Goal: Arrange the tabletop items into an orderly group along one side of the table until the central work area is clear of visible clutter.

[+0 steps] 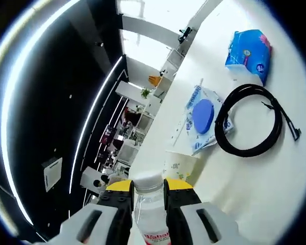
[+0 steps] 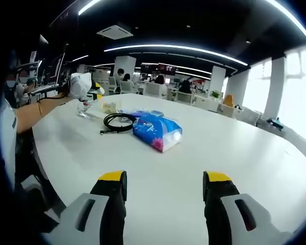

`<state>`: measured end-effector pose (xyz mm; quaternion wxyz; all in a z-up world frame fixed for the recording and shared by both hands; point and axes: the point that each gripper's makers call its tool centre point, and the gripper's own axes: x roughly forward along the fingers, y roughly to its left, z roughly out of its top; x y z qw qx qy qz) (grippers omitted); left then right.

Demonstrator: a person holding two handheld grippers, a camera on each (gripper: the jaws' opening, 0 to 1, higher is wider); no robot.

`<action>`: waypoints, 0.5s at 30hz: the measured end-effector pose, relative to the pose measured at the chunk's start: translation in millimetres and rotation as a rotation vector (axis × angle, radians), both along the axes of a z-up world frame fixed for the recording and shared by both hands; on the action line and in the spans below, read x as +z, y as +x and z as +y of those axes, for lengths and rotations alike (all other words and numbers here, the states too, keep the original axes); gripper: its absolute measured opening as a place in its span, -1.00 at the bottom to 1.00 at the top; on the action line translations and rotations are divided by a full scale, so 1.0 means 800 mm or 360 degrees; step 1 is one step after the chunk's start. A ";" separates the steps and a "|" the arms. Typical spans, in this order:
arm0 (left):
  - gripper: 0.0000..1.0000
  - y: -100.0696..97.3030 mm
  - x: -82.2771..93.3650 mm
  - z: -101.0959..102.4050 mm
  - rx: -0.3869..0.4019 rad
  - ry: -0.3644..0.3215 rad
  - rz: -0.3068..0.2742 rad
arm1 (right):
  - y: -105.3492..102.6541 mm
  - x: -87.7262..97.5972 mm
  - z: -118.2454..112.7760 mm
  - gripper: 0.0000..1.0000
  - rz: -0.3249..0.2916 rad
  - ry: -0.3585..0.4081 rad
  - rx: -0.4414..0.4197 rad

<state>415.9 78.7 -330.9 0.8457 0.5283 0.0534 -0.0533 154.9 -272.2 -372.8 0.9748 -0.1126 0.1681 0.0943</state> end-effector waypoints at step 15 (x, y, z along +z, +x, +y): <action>-0.59 0.000 0.019 0.021 0.0035 -0.0172 0.0016 | -0.003 0.003 -0.003 0.14 -0.0017 0.0006 -0.0010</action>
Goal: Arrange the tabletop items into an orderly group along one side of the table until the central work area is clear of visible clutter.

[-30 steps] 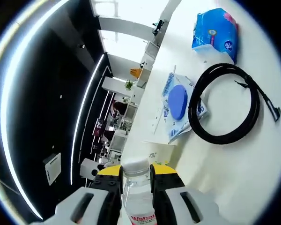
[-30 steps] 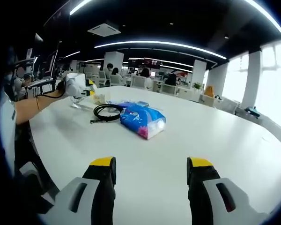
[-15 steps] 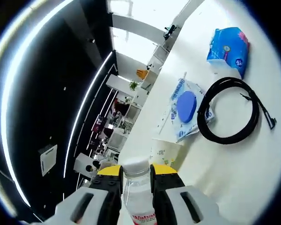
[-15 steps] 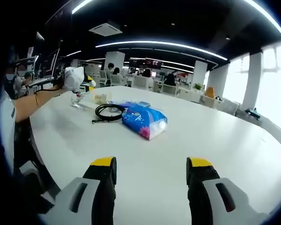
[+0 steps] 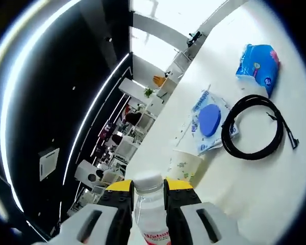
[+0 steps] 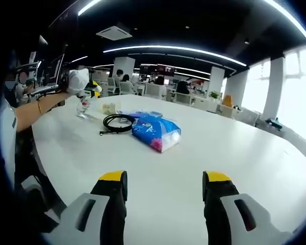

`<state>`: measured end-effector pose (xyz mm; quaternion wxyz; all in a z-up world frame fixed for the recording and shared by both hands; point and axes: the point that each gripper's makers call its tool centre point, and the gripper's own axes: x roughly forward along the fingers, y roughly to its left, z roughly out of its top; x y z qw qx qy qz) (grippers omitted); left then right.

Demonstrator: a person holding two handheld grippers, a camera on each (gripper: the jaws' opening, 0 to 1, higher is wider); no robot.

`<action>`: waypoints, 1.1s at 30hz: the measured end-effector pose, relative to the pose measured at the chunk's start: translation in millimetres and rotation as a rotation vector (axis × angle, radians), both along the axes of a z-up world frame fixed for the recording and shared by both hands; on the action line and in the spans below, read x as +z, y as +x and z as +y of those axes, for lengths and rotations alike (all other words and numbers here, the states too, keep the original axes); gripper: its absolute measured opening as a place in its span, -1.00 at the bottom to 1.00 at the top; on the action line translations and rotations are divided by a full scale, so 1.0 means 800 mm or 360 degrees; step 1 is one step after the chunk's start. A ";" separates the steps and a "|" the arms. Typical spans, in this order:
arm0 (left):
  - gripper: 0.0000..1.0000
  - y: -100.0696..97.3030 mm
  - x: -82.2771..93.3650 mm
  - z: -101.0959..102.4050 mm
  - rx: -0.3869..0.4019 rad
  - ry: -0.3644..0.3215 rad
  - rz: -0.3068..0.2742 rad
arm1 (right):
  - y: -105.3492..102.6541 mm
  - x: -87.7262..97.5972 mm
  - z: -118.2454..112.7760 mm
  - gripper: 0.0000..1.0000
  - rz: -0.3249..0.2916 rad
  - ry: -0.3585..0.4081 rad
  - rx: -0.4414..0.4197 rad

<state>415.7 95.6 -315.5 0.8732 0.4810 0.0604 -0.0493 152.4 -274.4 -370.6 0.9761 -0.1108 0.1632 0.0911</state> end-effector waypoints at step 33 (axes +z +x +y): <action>-0.58 -0.007 0.031 0.065 0.0005 -0.0531 0.0064 | -0.004 0.005 0.011 0.13 -0.0001 -0.0037 0.0028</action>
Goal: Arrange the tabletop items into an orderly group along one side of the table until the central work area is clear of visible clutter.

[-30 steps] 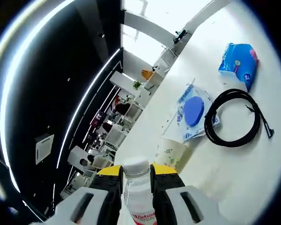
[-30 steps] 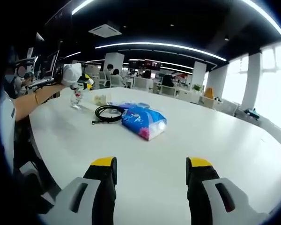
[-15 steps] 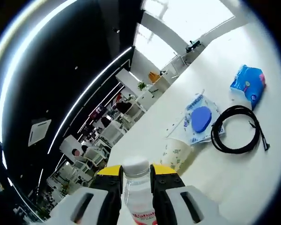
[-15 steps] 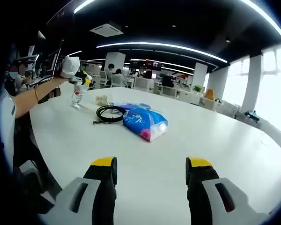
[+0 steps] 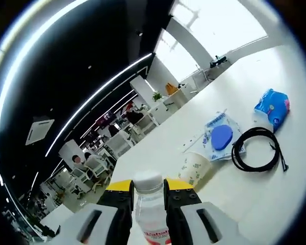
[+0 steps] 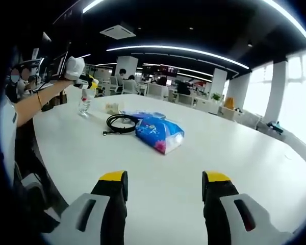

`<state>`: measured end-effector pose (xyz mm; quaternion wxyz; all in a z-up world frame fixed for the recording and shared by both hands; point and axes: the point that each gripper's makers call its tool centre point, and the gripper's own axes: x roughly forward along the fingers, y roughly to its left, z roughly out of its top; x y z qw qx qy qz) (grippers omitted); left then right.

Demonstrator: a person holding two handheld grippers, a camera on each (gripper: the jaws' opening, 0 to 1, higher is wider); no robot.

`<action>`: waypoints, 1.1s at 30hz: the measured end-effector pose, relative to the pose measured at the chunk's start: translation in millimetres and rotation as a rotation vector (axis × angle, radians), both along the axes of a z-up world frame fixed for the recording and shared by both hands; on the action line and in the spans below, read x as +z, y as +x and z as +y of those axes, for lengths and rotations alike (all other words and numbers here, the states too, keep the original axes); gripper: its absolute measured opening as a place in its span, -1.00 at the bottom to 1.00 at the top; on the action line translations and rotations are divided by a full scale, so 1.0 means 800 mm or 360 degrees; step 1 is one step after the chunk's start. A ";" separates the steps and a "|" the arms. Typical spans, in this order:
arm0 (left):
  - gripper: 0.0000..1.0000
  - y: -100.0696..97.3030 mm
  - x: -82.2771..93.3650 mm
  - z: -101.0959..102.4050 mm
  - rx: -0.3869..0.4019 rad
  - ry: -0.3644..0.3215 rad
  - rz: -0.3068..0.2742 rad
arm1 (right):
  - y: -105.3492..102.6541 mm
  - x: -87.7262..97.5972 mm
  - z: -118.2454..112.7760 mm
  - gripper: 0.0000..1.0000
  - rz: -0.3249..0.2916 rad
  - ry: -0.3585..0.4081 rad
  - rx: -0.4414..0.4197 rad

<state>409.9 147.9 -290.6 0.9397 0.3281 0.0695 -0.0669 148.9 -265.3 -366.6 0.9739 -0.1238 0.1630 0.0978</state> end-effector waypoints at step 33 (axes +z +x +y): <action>-0.57 -0.013 0.013 0.097 0.0077 -0.0570 -0.0083 | 0.003 0.009 0.023 0.10 -0.0025 -0.0020 0.0062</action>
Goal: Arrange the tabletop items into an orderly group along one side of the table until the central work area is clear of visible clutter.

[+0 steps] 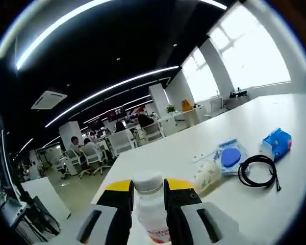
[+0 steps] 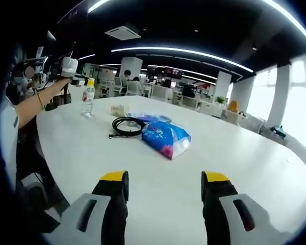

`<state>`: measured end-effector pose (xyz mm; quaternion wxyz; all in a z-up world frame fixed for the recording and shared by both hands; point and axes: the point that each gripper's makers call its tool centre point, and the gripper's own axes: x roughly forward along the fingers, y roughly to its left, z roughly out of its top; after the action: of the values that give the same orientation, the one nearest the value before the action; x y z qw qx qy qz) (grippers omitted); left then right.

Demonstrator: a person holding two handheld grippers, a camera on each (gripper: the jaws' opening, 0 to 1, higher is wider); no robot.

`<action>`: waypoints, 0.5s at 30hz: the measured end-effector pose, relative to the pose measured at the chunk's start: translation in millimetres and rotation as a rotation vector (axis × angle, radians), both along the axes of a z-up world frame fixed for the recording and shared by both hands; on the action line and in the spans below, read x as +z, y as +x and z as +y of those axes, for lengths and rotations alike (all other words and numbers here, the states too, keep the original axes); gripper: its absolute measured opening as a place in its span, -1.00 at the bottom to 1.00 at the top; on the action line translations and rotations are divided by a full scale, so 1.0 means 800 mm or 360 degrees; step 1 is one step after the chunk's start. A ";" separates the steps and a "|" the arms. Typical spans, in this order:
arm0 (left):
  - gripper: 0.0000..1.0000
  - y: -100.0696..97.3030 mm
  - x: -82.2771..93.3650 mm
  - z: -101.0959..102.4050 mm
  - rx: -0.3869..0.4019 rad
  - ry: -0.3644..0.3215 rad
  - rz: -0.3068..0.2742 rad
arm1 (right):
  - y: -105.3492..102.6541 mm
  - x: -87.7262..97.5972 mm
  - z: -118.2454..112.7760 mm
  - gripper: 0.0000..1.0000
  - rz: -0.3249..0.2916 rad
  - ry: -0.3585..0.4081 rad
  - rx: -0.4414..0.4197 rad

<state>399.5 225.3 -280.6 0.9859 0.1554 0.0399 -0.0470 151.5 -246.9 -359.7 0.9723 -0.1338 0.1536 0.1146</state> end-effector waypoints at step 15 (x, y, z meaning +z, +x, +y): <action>-0.57 -0.009 -0.002 0.011 -0.0013 -0.0081 -0.0044 | -0.004 0.000 0.007 0.10 0.0003 -0.0004 0.0007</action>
<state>392.0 234.2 -281.8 0.9898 0.1312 0.0245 -0.0498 148.3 -241.2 -359.6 0.9718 -0.1351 0.1543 0.1167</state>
